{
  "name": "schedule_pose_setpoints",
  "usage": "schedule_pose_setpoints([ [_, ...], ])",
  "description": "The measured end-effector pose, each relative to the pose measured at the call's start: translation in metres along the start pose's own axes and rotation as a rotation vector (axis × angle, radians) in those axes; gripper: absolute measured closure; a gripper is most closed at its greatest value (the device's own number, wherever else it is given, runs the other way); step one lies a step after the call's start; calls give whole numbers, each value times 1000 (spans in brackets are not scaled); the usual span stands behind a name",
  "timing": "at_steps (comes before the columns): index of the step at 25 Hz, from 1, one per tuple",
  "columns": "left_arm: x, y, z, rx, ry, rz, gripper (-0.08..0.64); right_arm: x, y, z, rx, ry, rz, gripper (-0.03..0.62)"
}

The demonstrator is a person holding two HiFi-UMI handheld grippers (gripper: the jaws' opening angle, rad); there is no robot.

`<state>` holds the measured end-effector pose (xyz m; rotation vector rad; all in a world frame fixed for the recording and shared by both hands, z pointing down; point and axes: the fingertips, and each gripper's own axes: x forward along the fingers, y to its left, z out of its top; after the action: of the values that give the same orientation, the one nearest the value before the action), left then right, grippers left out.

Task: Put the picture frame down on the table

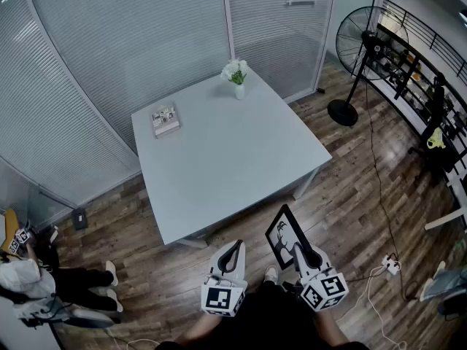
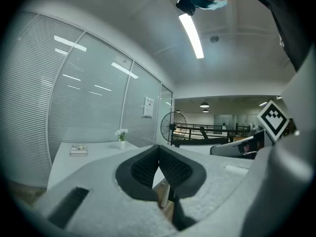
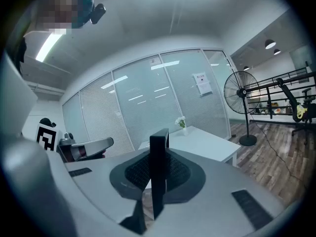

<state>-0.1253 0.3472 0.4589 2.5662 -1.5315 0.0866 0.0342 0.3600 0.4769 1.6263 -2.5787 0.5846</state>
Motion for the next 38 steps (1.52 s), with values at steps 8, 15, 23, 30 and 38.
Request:
schedule_pose_setpoints([
  [8,10,-4,-3,-5,8,-8,545,3,-9,-1,-7,5,-8,547],
  [15,18,-15,-5,5,20,-6,545,1,-20,-2,-5,12,-2,548],
  [23,38,-34,-2,20,23,6,545,0,-47,4,2,13,19,548],
  [30,63,-63,-3,23,7,28,545,-5,-83,6,0,15,50,548],
  [38,73,-82,-16,29,62,44,545,2,-118,6,10,22,54,548],
])
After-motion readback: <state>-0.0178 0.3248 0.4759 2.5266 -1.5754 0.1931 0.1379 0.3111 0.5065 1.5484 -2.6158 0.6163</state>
